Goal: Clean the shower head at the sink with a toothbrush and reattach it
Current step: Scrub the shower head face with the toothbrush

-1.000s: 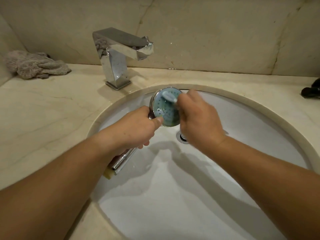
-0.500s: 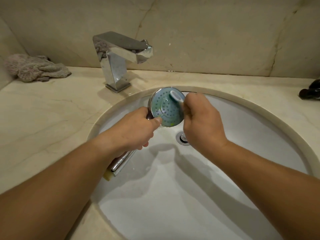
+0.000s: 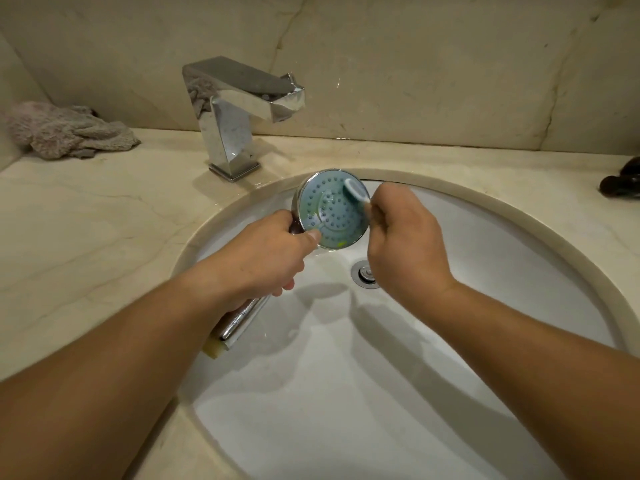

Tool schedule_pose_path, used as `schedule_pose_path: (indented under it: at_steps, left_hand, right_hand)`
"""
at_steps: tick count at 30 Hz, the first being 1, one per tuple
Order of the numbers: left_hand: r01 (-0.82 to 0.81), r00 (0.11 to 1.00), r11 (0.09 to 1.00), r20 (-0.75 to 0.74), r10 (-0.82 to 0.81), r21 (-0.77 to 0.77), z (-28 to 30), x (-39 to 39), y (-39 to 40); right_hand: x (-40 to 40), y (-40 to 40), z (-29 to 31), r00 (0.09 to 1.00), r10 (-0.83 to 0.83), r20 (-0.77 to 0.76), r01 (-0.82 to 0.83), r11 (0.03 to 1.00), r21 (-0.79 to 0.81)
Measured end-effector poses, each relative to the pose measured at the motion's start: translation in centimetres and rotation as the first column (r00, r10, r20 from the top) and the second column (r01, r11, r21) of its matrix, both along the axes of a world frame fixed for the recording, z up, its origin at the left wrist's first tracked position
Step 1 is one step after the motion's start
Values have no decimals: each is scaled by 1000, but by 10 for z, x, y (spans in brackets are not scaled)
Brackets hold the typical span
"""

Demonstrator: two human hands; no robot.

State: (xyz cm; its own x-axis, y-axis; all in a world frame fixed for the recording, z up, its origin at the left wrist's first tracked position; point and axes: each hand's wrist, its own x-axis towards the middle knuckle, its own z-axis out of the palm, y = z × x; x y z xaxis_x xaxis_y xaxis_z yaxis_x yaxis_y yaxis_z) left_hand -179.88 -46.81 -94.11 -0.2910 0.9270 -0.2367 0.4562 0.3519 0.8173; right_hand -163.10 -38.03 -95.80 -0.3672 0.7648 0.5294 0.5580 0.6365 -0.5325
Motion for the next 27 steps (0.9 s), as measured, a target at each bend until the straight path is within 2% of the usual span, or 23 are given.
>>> schedule_pose_path:
  at_steps: [3,6,10,14,17,18,21,25,27]
  left_hand:
    - [6,1000,1000,-3,-6,1,-1,0,1]
    - [15,1000,1000,-27,-15,-16,-2,1,2]
    - [19,999,1000,-38,-19,-6,-1,2,2]
    - [12,999,1000,-47,-13,-12,2,4,0]
    - [15,998,1000,-53,-15,1,2,4,1]
    - [15,998,1000,-56,-15,-3,1,4,0]
    - [25,998,1000,-62,-26,-18,1,4,1]
    - [26,1000,1000,-13,-26,-12,4,3,0]
    - [24,1000,1000,20,-24,-18,6,4,-1]
  right_hand:
    - [1,5,4,999,-53,-11,53,998,-23]
    - [-3,-7,4,985,113,127,-129,983,129]
    - [-4,2,11,990,54,130,-73,987,143]
    - [-7,-5,-1,939,159,306,-250,925,286]
    - [-6,6,8,982,62,180,-105,965,239]
    - [-5,5,8,982,65,178,-108,964,245]
    - [-5,-5,-1,936,153,318,-253,918,305]
    - [-3,5,6,981,58,186,-100,969,227]
    - [-2,-2,2,946,137,295,-223,934,280]
